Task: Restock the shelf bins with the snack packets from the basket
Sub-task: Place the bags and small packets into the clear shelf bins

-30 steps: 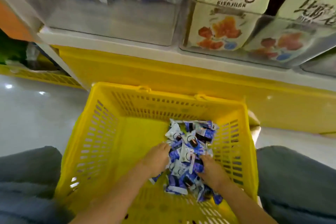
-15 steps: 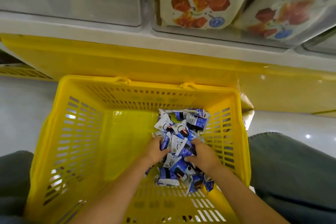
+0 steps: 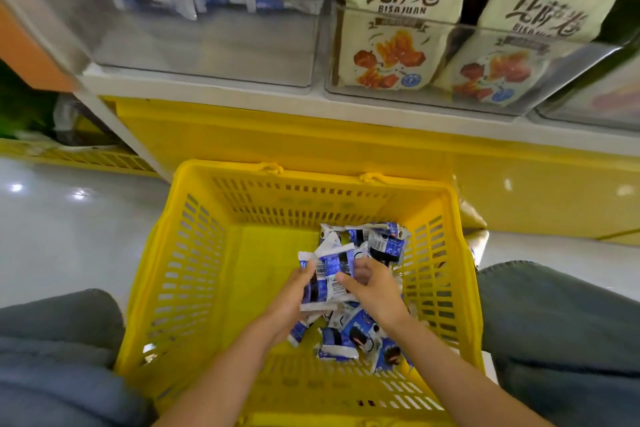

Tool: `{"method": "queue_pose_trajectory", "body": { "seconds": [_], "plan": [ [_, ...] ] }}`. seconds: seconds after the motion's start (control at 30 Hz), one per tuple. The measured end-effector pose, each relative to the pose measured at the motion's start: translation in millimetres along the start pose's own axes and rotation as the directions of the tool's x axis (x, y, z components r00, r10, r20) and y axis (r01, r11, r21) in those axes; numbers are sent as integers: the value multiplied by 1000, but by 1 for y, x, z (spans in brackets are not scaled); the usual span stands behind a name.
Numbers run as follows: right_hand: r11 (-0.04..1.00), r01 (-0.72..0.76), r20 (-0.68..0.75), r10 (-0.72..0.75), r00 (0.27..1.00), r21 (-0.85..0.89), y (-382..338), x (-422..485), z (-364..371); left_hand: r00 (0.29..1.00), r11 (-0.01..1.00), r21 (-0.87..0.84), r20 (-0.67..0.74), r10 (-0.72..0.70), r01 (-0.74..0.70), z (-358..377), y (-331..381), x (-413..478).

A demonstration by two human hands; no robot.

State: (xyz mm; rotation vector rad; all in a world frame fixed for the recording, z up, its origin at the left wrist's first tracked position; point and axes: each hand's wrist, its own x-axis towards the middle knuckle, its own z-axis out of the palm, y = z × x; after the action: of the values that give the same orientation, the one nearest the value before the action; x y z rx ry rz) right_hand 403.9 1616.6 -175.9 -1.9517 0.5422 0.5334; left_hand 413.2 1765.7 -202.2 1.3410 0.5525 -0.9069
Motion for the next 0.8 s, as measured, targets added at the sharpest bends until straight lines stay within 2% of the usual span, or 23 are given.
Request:
{"method": "queue_pose_trajectory", "body": {
  "seconds": [0.17,0.27,0.33,0.4,0.57,0.8],
  "plan": [
    [997,70,159,-76,984,39,1,-21,9,998,998,-69,55,19,-15,1,-2,-12],
    [994,98,89,-101,991,39,5,-22,13,998,996,-61,19,67,-66,0,-2,-13],
    [993,103,-1,-103,995,-51,12,-14,7,997,996,-44,-8,81,-81,-3,0,-15],
    [982,59,-10,-61,998,-181,27,-2,-2,997,996,-43,-23,71,-72,-6,2,-16],
    [848,-51,198,181,963,-528,73,12,-8,995,996,-37,-53,82,-84,-16,5,-16],
    [652,10,249,274,929,-758,75,20,2,994,996,-32,-72,79,-82,-17,8,-14]
  ]
}}
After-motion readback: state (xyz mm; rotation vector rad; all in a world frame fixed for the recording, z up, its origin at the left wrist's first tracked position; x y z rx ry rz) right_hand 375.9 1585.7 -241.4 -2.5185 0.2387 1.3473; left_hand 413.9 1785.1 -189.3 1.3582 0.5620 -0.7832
